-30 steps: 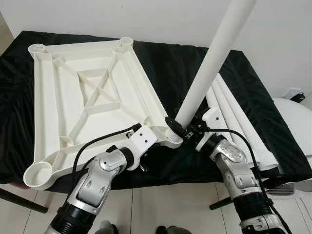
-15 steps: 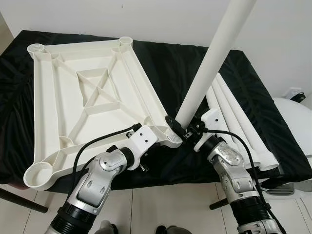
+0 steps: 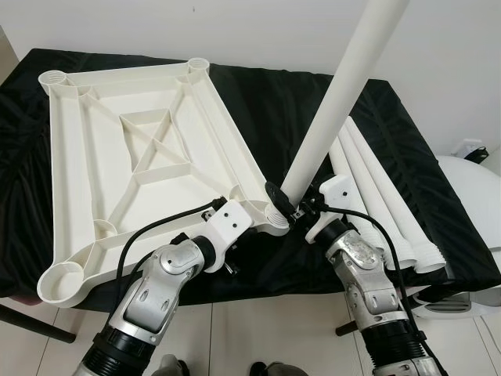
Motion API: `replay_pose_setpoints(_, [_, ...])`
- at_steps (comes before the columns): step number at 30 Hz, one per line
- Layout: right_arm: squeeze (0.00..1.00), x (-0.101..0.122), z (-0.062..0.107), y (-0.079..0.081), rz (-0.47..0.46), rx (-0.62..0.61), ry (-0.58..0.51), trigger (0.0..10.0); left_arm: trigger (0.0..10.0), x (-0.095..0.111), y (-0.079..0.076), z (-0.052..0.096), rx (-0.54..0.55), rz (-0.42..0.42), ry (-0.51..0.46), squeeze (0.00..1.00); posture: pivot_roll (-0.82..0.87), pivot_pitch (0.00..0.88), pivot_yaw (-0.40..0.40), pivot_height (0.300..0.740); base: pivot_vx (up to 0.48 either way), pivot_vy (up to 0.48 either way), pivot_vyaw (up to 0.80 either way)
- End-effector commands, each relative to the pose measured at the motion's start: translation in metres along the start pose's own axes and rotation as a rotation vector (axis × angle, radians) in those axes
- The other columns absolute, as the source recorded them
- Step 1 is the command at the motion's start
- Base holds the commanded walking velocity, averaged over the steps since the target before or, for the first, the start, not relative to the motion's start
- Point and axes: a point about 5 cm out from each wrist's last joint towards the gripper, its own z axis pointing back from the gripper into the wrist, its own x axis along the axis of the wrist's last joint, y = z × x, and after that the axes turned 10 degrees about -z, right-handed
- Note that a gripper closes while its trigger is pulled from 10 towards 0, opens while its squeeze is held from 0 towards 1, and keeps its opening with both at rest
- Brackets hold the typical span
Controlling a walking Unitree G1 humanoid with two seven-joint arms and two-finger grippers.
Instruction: Building children table
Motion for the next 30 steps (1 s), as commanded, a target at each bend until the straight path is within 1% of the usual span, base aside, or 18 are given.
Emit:
replay_pose_setpoints(1, [0.00,-0.0420,0.0156,-0.0065,-0.066,-0.094,0.215,10.0,10.0,0.0114,-0.0049,-0.0007,0.003,-0.002,-0.048,0.00,-0.05,0.133,-0.075,0.740,0.000,0.000,0.00])
replay_pose_setpoints(4, [0.00,-0.0406,0.0147,-0.0070,-0.059,-0.136,0.198,10.0,10.0,0.0116,-0.0053,-0.0007,0.003,-0.001,-0.048,0.00,-0.05,0.134,-0.076,0.740,0.000,0.000,0.00])
replay_pose_setpoints(7, [0.00,-0.0400,0.0140,-0.0060,-0.057,-0.146,0.190,10.0,10.0,0.0116,-0.0055,-0.0006,0.003,-0.001,-0.048,0.00,-0.05,0.134,-0.077,0.740,0.000,0.000,0.00])
replay_pose_setpoints(8, [0.00,-0.0394,0.0128,-0.0025,-0.051,-0.158,0.181,10.0,10.0,0.0115,-0.0059,-0.0004,0.003,0.000,-0.048,0.00,-0.05,0.134,-0.078,0.740,0.000,0.000,0.00])
replay_pose_setpoints(13, [0.00,-0.0402,0.0124,-0.0005,-0.054,-0.180,0.174,10.0,10.0,0.0116,-0.0060,-0.0005,0.004,0.002,-0.048,0.00,-0.05,0.133,-0.080,0.740,0.000,0.000,0.00])
replay_pose_setpoints(30, [0.00,-0.0380,0.0132,-0.0021,-0.040,-0.302,0.134,10.0,10.0,0.0122,-0.0074,-0.0012,0.006,0.005,-0.050,0.00,-0.05,0.126,-0.084,0.740,0.000,0.000,0.00])
